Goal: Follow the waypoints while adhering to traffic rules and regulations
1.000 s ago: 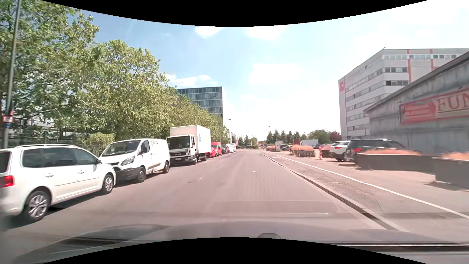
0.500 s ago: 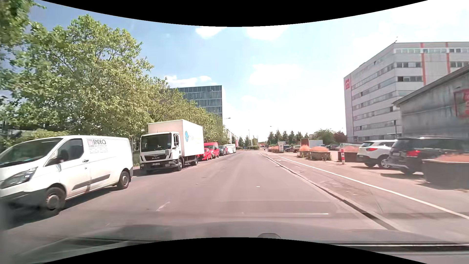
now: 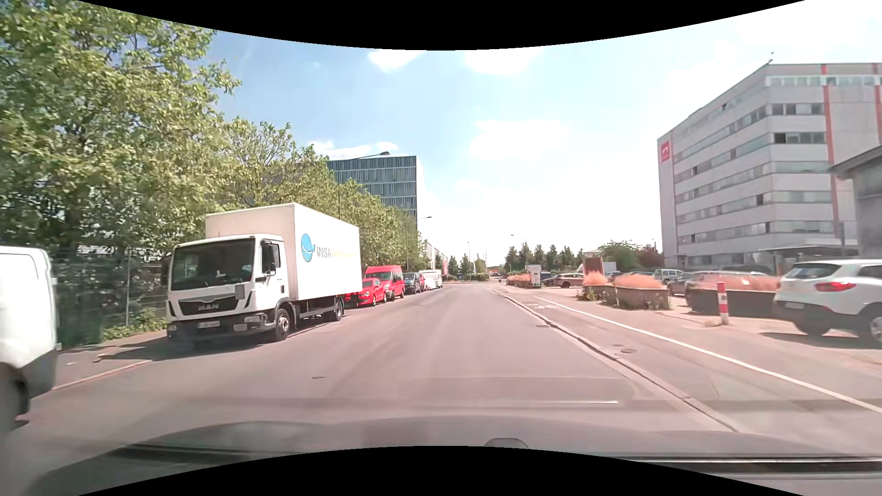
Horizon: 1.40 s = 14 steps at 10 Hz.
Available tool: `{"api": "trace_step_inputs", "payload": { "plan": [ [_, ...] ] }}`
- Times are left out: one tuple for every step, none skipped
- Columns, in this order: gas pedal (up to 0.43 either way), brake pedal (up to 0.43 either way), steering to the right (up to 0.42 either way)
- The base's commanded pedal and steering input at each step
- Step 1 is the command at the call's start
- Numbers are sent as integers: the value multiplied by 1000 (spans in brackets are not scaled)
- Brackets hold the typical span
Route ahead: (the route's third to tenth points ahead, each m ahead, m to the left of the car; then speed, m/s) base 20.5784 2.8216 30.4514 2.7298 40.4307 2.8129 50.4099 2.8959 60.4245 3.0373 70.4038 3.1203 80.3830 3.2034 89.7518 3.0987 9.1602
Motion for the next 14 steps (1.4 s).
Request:
{"api": "trace_step_inputs", "payload": {
  "plan": [
    [20, 0, -6],
    [20, 0, -6],
    [20, 0, -6],
    [20, 0, -5],
    [20, 0, -4],
    [20, 0, -4],
    [20, 0, -4],
    [20, 0, -4],
    [20, 0, -4],
    [20, 0, -4],
    [20, 0, -4],
    [20, 0, -4],
    [20, 0, -4],
    [20, 0, -4]
  ]
}}
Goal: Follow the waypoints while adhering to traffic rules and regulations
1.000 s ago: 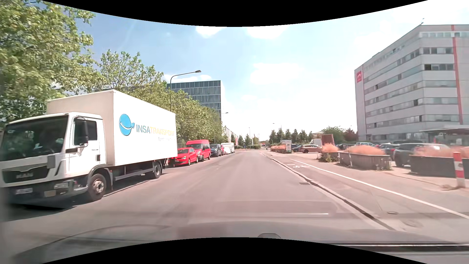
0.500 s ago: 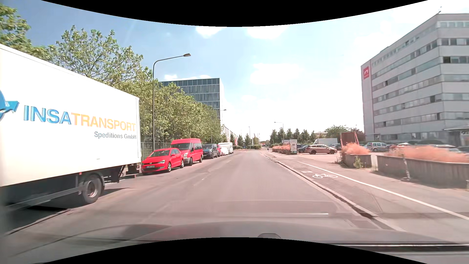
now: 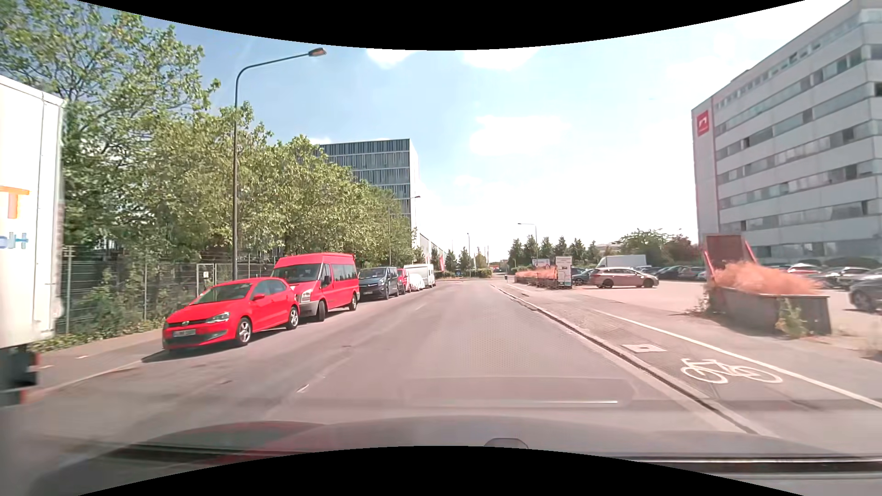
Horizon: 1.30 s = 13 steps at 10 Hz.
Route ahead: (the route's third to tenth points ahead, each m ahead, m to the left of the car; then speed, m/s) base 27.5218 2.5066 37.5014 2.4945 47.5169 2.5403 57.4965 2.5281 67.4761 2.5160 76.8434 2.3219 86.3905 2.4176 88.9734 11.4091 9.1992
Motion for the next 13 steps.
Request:
{"api": "trace_step_inputs", "payload": {
  "plan": [
    [20, 0, -4],
    [20, 0, -4],
    [20, 0, -4],
    [20, 0, -4],
    [20, 0, -4],
    [20, 0, -4],
    [20, 0, -4],
    [20, 0, -4],
    [20, 0, -4],
    [20, 0, -4],
    [20, 0, -4],
    [20, 0, -4],
    [20, 0, -4]
  ]
}}
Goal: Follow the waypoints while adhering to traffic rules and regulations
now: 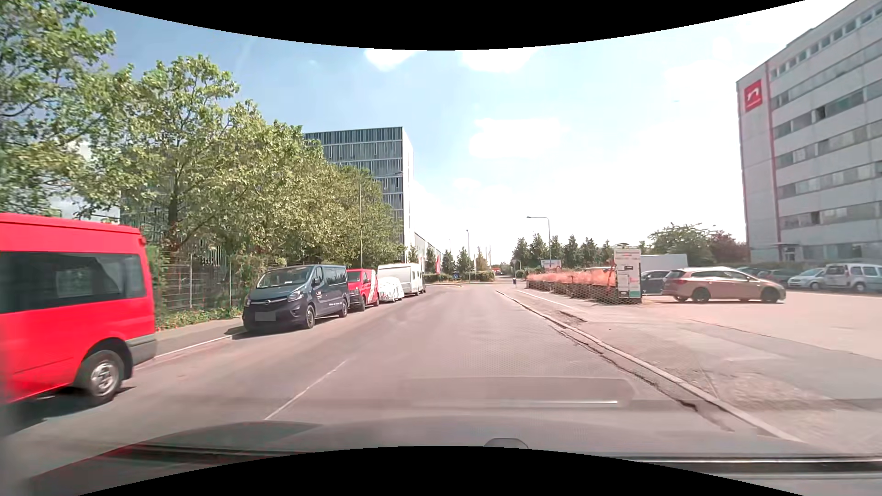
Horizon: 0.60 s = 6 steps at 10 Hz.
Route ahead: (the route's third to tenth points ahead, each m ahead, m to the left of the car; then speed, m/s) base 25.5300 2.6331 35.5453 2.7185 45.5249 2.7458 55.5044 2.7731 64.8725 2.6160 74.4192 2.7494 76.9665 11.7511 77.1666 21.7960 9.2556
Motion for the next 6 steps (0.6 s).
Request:
{"api": "trace_step_inputs", "payload": {
  "plan": [
    [20, 0, -3],
    [20, 0, -4],
    [20, 0, -4],
    [20, 0, -4],
    [20, 0, -3],
    [20, 0, -4]
  ]
}}
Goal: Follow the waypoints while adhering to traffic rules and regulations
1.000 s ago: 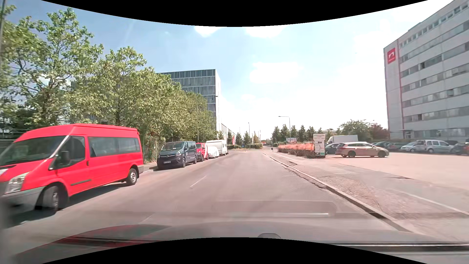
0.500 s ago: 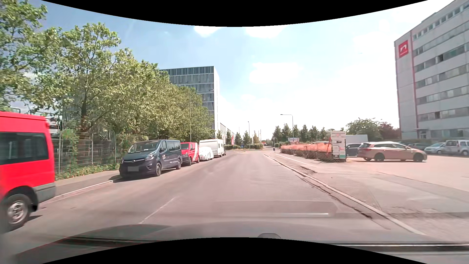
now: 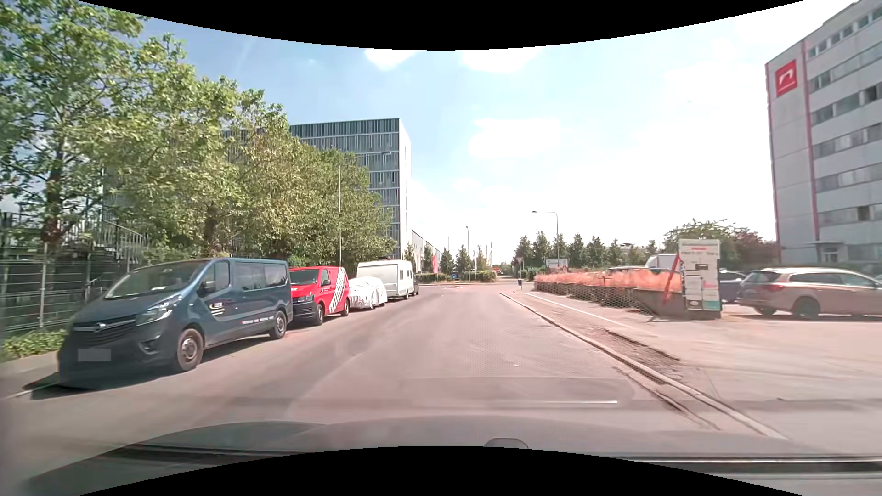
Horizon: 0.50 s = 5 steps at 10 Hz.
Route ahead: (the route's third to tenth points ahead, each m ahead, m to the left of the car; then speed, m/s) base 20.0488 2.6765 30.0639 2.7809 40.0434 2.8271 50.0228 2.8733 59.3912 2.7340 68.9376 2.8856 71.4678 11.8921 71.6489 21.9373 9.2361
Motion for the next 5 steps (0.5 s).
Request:
{"api": "trace_step_inputs", "payload": {
  "plan": [
    [20, 0, -3],
    [20, 0, -3],
    [20, 0, -4],
    [20, 0, -3],
    [20, 0, -3]
  ]
}}
